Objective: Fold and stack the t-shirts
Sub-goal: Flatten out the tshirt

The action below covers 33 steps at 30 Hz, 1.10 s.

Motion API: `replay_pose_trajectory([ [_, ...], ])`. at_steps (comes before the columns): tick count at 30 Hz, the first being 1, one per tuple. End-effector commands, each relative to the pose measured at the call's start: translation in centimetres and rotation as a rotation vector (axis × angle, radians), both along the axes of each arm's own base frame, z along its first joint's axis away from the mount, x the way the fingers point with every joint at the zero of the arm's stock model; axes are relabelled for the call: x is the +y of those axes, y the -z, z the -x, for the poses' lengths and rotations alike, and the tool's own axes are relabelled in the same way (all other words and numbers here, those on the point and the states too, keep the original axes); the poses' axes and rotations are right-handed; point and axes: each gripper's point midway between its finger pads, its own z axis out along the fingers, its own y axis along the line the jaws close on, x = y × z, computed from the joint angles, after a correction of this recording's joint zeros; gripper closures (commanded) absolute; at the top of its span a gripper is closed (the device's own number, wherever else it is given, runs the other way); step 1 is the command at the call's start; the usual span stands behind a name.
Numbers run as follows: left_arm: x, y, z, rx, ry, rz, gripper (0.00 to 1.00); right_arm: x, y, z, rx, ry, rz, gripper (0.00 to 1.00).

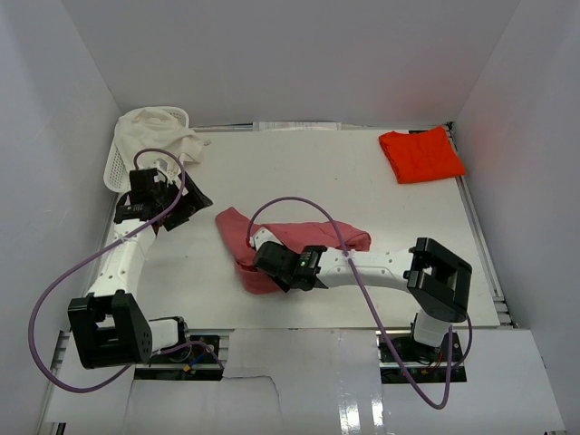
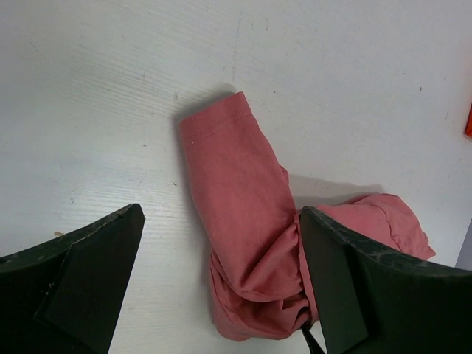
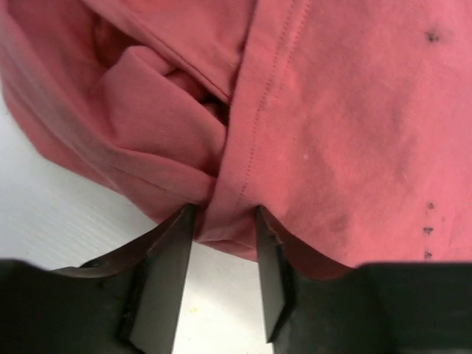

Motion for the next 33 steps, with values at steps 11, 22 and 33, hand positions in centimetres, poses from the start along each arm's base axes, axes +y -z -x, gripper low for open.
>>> replay_pose_trajectory([
  [11, -0.1, -0.5, -0.3, -0.032, 0.023, 0.009, 0.02, -1.1, -3.2, -1.4, -0.086, 0.091, 0.021, 0.87],
  [22, -1.1, -1.5, 0.4, -0.078, 0.100, 0.021, 0.02, -1.1, -19.1, -7.4, -0.243, 0.174, -0.212, 0.92],
  [33, -8.4, -4.9, 3.1, -0.288, 0.464, 0.064, 0.07, -15.1, -29.5, -19.8, -0.320, 0.461, -0.386, 0.92],
])
